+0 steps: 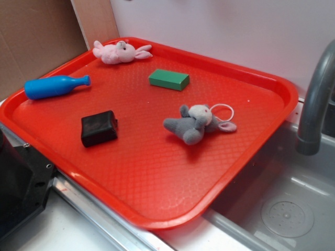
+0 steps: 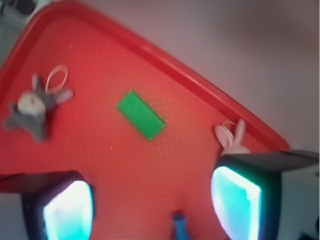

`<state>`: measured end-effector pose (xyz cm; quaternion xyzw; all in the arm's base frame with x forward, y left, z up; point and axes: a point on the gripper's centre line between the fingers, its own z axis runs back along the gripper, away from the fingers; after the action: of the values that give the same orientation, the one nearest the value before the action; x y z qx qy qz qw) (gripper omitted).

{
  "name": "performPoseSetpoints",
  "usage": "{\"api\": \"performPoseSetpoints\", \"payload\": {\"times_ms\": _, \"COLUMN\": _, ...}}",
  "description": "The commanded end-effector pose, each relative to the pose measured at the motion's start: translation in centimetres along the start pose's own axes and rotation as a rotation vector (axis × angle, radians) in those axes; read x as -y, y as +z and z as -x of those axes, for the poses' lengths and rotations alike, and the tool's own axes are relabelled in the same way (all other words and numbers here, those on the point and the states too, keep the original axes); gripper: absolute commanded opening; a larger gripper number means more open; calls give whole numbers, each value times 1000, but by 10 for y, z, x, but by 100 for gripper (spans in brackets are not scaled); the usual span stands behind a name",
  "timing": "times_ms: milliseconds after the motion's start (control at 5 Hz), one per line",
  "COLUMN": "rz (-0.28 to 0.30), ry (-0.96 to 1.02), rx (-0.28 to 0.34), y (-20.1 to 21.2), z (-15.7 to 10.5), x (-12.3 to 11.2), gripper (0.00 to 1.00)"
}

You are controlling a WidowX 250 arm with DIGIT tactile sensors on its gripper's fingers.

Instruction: Grab the green block.

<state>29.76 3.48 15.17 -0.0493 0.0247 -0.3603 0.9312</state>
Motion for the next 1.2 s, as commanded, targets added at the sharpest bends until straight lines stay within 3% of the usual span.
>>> {"api": "performPoseSetpoints", "payload": {"times_ms": 0, "rz": 18, "ry": -388, "rx": -100, "y": -43, "z": -4, "x": 2, "gripper": 100}}
{"api": "performPoseSetpoints", "payload": {"times_ms": 400, "rz": 15, "ry": -399, "rx": -92, "y": -72, "z": -14, "x": 17, "gripper": 100}}
{"api": "performPoseSetpoints", "payload": {"times_ms": 600, "rz": -30, "ry": -388, "rx": -94, "y": -83, "z": -20, "x": 24, "gripper": 100}}
{"api": "performPoseSetpoints", "payload": {"times_ms": 800, "rz": -159, "ry": -350, "rx": -23, "y": -95, "z": -27, "x": 22, "gripper": 100}}
{"api": "performPoseSetpoints", "payload": {"times_ms": 1000, "rz": -205, "ry": -329, "rx": -1, "y": -102, "z": -33, "x": 18, "gripper": 100}}
